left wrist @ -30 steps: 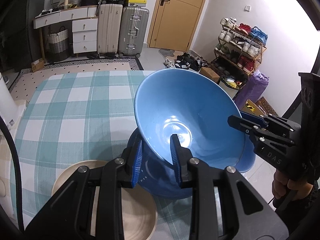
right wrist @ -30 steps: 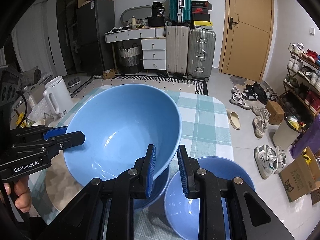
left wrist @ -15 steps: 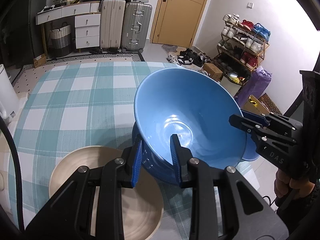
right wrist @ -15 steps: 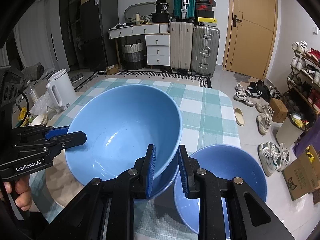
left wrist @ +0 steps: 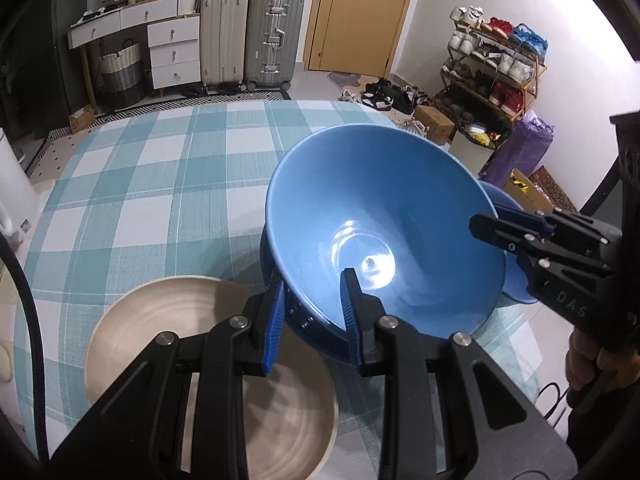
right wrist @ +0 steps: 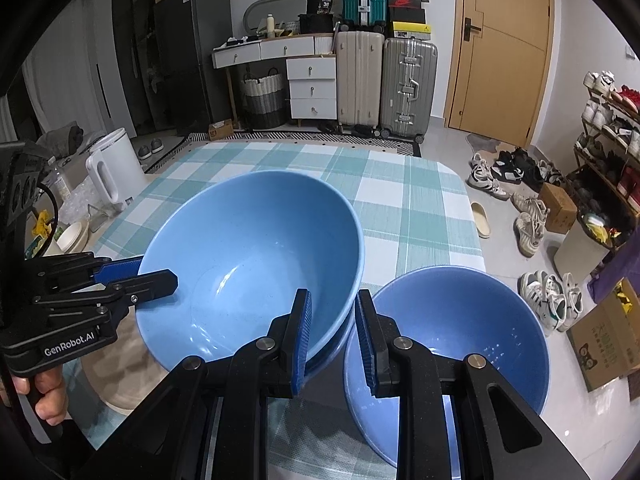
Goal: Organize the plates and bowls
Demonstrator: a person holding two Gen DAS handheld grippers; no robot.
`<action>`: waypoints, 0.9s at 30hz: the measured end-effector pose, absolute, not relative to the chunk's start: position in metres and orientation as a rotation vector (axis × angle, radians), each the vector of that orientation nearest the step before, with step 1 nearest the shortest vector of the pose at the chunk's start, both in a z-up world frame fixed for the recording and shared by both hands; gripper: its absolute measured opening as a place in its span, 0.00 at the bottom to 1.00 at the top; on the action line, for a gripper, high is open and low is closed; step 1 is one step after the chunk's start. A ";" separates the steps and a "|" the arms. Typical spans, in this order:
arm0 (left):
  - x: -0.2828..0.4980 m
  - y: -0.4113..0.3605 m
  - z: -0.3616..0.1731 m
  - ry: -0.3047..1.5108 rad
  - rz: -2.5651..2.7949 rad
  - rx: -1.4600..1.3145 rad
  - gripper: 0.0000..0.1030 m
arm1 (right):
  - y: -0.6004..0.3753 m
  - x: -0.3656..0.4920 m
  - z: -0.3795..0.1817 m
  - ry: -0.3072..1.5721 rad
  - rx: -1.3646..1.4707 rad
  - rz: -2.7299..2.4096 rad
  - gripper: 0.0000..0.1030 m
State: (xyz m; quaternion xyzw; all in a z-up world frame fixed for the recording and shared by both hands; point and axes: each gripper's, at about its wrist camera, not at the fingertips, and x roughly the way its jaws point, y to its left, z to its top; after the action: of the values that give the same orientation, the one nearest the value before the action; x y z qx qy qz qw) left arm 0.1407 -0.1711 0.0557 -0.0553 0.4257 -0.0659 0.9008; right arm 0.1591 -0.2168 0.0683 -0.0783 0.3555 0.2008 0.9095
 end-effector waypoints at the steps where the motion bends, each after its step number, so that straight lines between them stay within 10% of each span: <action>1: 0.142 -0.171 0.053 0.885 -0.137 -0.115 0.23 | -0.216 0.160 0.067 0.735 -0.161 0.414 0.22; 27: 0.149 -0.173 0.038 0.896 -0.105 -0.030 0.24 | -0.210 0.162 0.044 0.743 -0.166 0.399 0.23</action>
State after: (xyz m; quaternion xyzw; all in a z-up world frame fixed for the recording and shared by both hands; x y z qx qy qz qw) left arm 0.1486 -0.1734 0.0375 -0.0147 0.4327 -0.0507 0.9000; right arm 0.1622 -0.2102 0.0437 -0.0803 0.3600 0.1933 0.9092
